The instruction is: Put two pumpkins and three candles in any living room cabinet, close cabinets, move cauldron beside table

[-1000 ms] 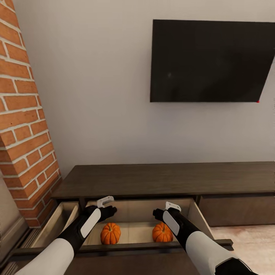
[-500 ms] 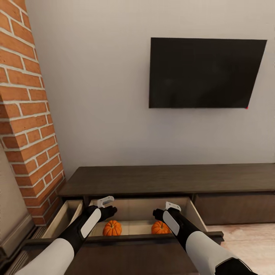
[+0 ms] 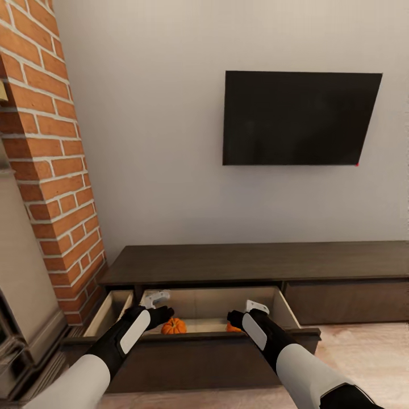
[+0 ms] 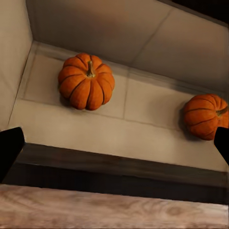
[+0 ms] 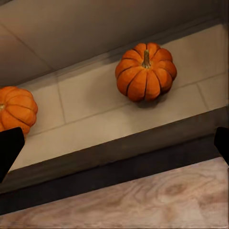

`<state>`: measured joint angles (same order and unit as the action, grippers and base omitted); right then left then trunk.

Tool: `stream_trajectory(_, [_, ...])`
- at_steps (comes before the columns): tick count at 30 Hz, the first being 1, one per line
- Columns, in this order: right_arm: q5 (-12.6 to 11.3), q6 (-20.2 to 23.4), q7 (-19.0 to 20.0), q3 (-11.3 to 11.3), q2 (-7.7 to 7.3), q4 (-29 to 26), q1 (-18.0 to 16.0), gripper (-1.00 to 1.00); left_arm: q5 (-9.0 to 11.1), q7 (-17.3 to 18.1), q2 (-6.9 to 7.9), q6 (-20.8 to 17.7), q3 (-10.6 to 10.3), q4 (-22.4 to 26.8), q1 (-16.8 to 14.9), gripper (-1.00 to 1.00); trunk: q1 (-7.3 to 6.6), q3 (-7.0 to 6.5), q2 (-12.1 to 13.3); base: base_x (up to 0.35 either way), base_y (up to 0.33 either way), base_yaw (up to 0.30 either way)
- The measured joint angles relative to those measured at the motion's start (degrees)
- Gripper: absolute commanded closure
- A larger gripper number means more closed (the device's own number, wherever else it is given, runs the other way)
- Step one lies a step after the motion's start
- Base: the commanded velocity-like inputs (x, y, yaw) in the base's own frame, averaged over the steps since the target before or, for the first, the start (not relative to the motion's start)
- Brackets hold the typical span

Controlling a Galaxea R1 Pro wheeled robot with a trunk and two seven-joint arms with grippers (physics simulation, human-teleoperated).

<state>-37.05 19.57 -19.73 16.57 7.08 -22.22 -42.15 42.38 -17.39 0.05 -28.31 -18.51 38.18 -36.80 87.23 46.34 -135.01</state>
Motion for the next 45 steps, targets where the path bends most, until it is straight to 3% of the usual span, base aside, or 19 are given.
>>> stream_trajectory(8, [0.0, 0.0, 0.0, 0.0, 0.0, 0.0, 0.0, -1.0, 0.0, 0.0, 0.0, 0.0, -0.1, 0.0, 0.0, -1.0, -1.76, -1.44, 3.2, -0.328, 0.08, 0.0])
stream_trajectory(25, [0.0, 0.0, 0.0, 0.0, 0.0, 0.0, 0.0, -1.0, 0.0, 0.1, 0.0, 0.0, -0.3, 0.0, 0.0, -1.0, -1.77, -1.44, 3.2, -0.297, 0.012, 0.0])
stream_trajectory(36, [0.0, 0.0, 0.0, 0.0, 0.0, 0.0, 0.0, -1.0, 0.1, 0.1, 0.04, 0.1, -0.2, 0.8, 0.0, -1.0, -1.58, -1.26, 2.8, -0.073, 0.0, 0.0])
stream_trajectory(45, [0.1, 0.0, 0.1, 0.0, -0.08, -0.3, 0.0, -1.0, 0.0, -0.2, 0.01, 0.2, -0.5, 3.0, 0.1, -1.0, 0.39, 0.35, -0.8, 0.0, 0.0, 0.0])
